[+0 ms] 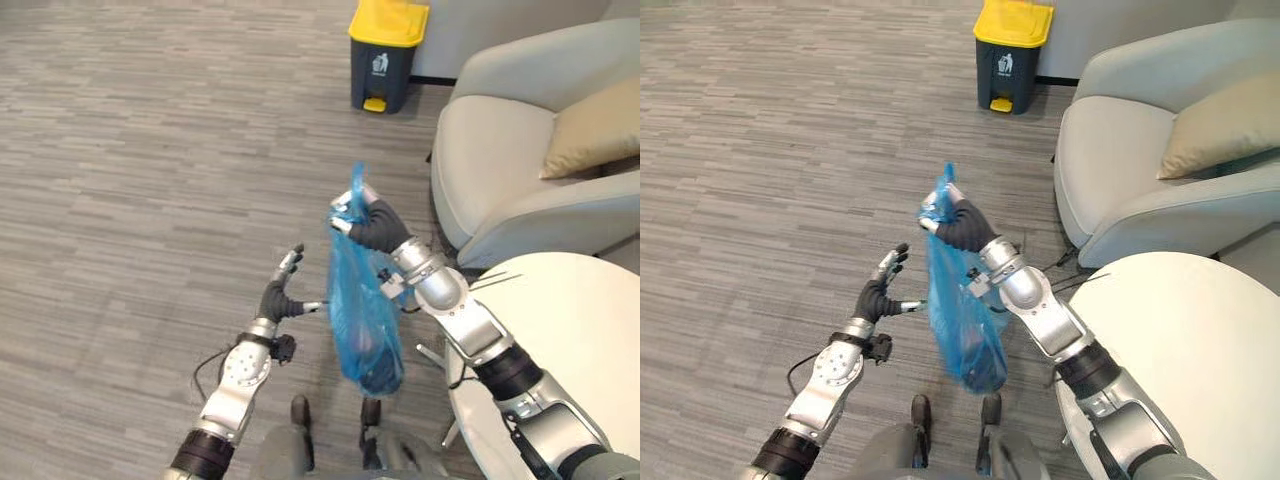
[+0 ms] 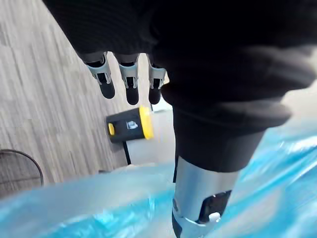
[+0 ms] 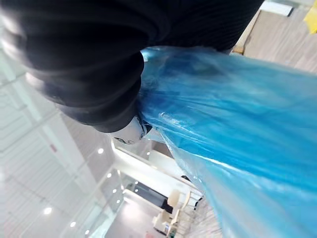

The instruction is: Gather rubbish on tea table into small bin, then transfer packed bag to large trash can.

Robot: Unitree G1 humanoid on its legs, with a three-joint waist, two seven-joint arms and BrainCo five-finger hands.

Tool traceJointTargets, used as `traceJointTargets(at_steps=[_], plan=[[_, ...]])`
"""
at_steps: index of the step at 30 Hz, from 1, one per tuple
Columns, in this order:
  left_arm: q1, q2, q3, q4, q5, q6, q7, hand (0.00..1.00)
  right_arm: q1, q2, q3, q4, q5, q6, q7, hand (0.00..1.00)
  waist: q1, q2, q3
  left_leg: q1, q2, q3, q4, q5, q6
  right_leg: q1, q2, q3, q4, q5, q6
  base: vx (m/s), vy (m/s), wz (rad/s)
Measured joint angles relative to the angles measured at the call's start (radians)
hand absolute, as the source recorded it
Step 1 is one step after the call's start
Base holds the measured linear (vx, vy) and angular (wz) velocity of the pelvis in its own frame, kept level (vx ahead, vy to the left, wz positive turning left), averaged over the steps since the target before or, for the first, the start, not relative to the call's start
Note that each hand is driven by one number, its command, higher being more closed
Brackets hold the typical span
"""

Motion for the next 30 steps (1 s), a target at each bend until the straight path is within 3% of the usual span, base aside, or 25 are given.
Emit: traceJointTargets(at_steps=[5,14,15,21,28,29,30], plan=[[-0.053,-0.019,-0.073,0.046,-0.001,0.010,0.000,0.00,0.000,0.033,0.086,0.000,0.027,0.027,0.012,1.00,-0.003,-0.008,-0.018,0.024,-0.004,0.009,-0.005,0.001,0.007,0.032,-0.002,0.010,-0.029,0.019,0.005,-0.03,0.058,-0.06],[-0.115,-0.016,-0.094,0.127,0.002,0.022,0.022,0.00,-0.025,0.059,0.207,0.000,0.038,0.059,0.055,1.00,0.000,-0.010,-0.069,0.068,-0.011,0.005,-0.054,0.029,0.010,0.058,-0.003,0.008,-0.038,0.022,0.006,-0.01,0.017,0.01],[-0.121,-0.016,-0.096,0.129,0.004,0.023,0.025,1.00,-0.048,0.060,0.221,0.000,0.042,0.059,0.062,1.00,-0.002,-0.011,-0.070,0.071,-0.012,0.005,-0.055,0.029,0.010,0.064,-0.003,0.009,-0.045,0.026,0.006,-0.03,0.053,0.00],[-0.157,-0.016,-0.103,0.146,0.036,0.020,0.031,1.00,-0.140,0.110,0.297,0.029,0.046,0.073,0.061,1.00,0.004,-0.015,-0.072,0.091,-0.017,0.004,-0.099,0.053,0.006,0.072,-0.004,0.009,-0.064,0.039,0.005,-0.02,0.031,0.00],[-0.192,-0.017,-0.133,0.176,0.035,0.018,0.070,1.00,-0.190,0.135,0.304,0.085,0.046,0.076,0.053,1.00,0.024,-0.014,-0.073,0.107,-0.017,-0.005,-0.113,0.062,0.004,0.087,-0.002,0.004,-0.067,0.040,0.004,-0.01,0.036,0.03],[-0.192,-0.016,-0.133,0.176,0.028,0.018,0.076,1.00,-0.191,0.137,0.305,0.085,0.046,0.076,0.048,0.00,0.025,-0.014,-0.073,0.108,-0.018,-0.006,-0.117,0.064,0.003,0.086,-0.002,0.004,-0.067,0.039,0.005,-0.01,0.038,0.01],[-0.192,-0.017,-0.134,0.176,0.018,0.018,0.090,1.00,-0.192,0.142,0.305,0.085,0.046,0.076,0.040,0.00,0.025,-0.014,-0.073,0.109,-0.018,-0.006,-0.119,0.065,0.002,0.086,-0.002,0.004,-0.067,0.039,0.005,-0.01,0.046,0.00]])
